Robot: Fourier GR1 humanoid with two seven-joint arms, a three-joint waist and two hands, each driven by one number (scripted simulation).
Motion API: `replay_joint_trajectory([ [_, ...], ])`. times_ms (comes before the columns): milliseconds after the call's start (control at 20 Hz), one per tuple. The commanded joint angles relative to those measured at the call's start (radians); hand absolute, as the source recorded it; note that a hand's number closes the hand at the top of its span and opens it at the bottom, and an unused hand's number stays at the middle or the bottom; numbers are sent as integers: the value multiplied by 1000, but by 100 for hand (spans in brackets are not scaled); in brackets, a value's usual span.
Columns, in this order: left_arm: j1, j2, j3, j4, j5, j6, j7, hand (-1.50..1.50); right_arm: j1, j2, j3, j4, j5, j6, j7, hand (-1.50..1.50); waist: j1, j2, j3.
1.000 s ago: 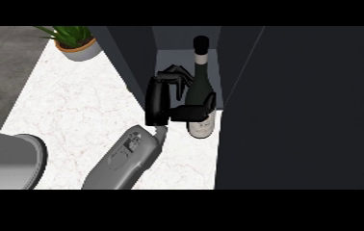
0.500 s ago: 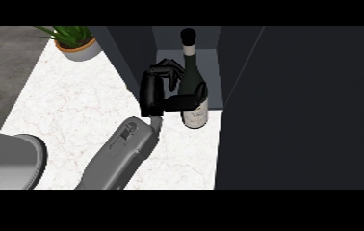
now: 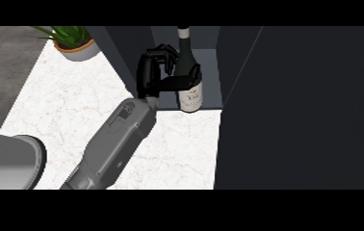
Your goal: Pick up the wine, place it into the cabinet and close the cabinet
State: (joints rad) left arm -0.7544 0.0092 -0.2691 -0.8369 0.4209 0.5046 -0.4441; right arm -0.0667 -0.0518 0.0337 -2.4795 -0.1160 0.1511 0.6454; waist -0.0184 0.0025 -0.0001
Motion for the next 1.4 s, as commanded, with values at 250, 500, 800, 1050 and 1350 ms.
replay_joint_trajectory([
  [250,-106,-9,20,116,2,11,36,150,60,21,-4,-37,-69,25,-43,-150,4,-2,0],
  [500,-182,-8,111,315,-14,-42,-101,150,32,35,49,-89,-41,-13,40,-150,-5,2,0],
  [800,-294,-9,152,443,5,19,-197,150,10,22,26,-62,-72,13,20,-150,-24,8,0],
  [1050,-338,-9,206,529,6,-10,-255,150,37,39,32,-56,-57,23,-28,-150,-29,11,0],
  [1350,-344,8,263,575,40,-52,-245,150,60,51,60,-32,-31,17,-48,-150,-19,9,0],
])
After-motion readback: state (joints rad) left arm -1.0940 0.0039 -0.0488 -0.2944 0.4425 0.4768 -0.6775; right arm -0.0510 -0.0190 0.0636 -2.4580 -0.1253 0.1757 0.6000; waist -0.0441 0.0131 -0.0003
